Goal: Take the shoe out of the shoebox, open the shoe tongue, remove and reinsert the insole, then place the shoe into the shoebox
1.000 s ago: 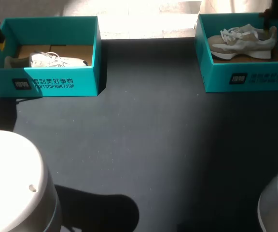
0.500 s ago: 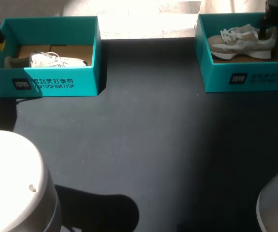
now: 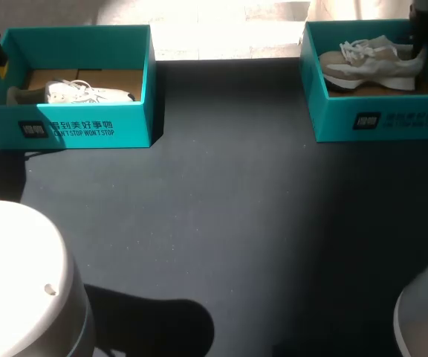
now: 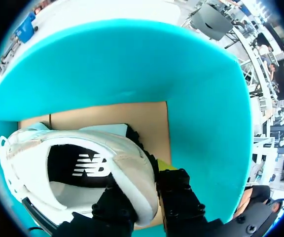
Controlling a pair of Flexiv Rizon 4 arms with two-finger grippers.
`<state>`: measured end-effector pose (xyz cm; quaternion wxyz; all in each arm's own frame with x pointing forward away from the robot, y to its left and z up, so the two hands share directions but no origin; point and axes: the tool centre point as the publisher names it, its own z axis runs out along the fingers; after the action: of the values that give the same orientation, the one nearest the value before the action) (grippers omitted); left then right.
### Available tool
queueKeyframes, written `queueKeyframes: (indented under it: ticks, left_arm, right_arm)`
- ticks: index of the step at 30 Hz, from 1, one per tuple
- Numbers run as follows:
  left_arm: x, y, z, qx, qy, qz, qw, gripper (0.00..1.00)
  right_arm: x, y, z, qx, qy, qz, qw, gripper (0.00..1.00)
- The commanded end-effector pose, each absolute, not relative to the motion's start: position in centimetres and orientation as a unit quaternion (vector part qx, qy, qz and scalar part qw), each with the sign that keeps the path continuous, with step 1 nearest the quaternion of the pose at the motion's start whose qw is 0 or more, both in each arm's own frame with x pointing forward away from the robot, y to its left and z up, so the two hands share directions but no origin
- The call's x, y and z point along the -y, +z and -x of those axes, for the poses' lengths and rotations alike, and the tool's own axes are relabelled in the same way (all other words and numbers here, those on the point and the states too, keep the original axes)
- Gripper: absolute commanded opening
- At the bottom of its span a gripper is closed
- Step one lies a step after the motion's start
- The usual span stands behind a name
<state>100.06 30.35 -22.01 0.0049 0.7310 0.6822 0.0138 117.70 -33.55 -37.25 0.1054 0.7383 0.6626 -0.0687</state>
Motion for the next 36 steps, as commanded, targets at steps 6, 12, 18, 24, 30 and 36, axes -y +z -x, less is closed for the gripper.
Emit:
queueKeyframes:
  ticks: [6, 12, 18, 24, 30, 36]
  left_arm:
    - [-30.4, -22.0, -100.0, -0.682, 0.016, -0.731, 0.005, 1.0]
    - [-30.4, -22.0, -100.0, -0.682, 0.016, -0.731, 0.005, 1.0]
    - [-30.4, -22.0, -100.0, -0.682, 0.016, -0.731, 0.005, 1.0]
    - [-30.4, -22.0, -100.0, -0.682, 0.016, -0.731, 0.005, 1.0]
    - [-30.4, -22.0, -100.0, -0.682, 0.016, -0.731, 0.005, 1.0]
    - [-30.4, -22.0, -100.0, -0.682, 0.016, -0.731, 0.005, 1.0]
  right_arm:
    - [33.7, -31.4, -115.0, -0.645, -0.052, -0.753, 0.119, 0.0]
    - [31.8, -26.2, -111.7, -0.642, -0.038, -0.757, 0.116, 0.0]
    - [30.3, -20.2, -109.2, -0.642, -0.024, -0.754, 0.136, 0.0]
    - [29.2, -15.8, -107.2, -0.636, -0.02, -0.754, 0.164, 0.0]
    - [28.4, -14.7, -106.7, -0.633, -0.024, -0.752, 0.182, 0.0]
    - [28.4, -14.7, -106.7, -0.633, -0.024, -0.752, 0.182, 0.0]
